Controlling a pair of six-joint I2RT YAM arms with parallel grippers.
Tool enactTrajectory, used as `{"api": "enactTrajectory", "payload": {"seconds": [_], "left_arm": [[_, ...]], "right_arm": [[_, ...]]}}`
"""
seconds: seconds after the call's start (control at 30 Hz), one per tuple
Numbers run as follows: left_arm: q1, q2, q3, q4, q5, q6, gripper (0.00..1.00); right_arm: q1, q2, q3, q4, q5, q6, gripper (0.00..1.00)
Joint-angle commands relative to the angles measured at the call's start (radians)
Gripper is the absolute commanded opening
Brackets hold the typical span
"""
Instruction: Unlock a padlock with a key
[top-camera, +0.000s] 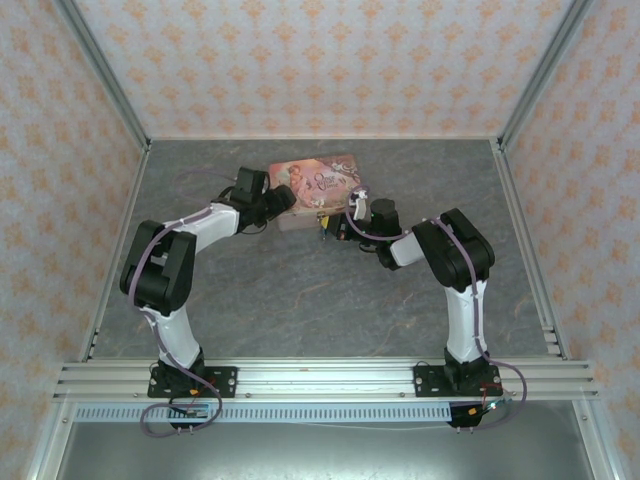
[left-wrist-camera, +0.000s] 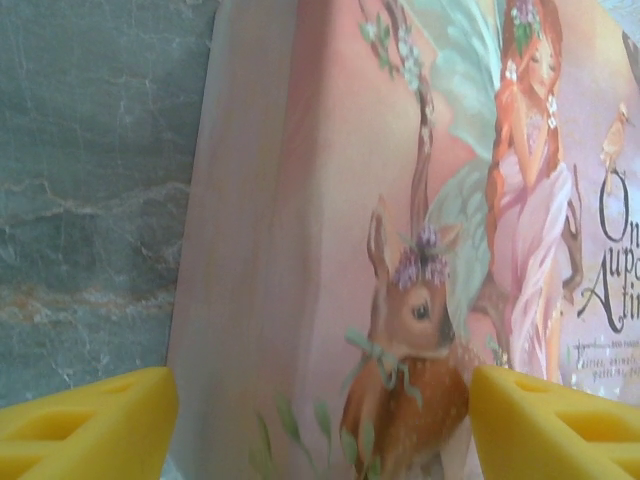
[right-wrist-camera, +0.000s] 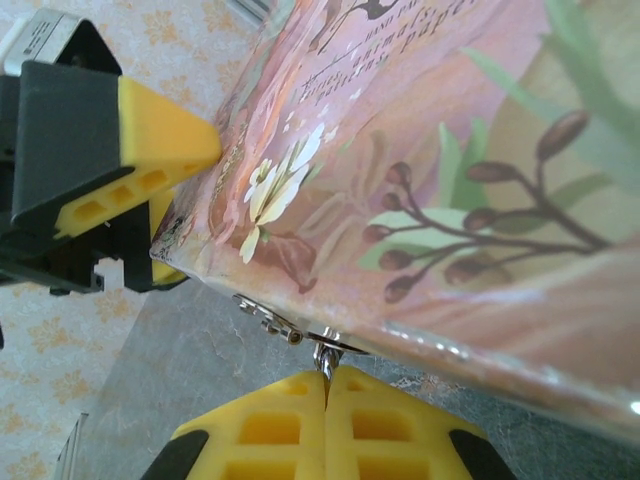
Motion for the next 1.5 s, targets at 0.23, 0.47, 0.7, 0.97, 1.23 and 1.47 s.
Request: {"api": "enactTrajectory", "payload": {"seconds": [0.23, 0.47, 0.7, 0.97, 1.23, 1.47], "left_arm": [[-0.061, -0.063, -0.128, -0.11, -0.04, -0.049, 0.75], [-0.093, -0.075, -0.151, -0.105, -0.038, -0.09, 0.75], [-0.138, -0.1, -0.191, -0.104, -0.065, -0.141, 0.75], [-0.188, -0.144, -0.255, -0.105, -0.093, -0.189, 0.76], [-0.19, -0.152, -0.286, -0.106, -0.094, -0.2, 0.76], [-0.189, -0.168, -0.293, -0.119, -0.101, -0.198, 0.76]], "right_arm": [[-0.016, -0.033, -0.07, 0.109, 0.113, 0.165, 0.0], [-0.027, -0.033, -0.101, 0.175, 0.156, 0.23, 0.0], [-0.036, -0.047, -0.122, 0.184, 0.207, 0.254, 0.0], [-0.037, -0.046, -0.11, 0.184, 0.261, 0.331, 0.0], [-0.036, -0.021, -0.071, 0.167, 0.277, 0.363, 0.0], [-0.036, -0.018, -0.046, 0.154, 0.321, 0.376, 0.0]]}}
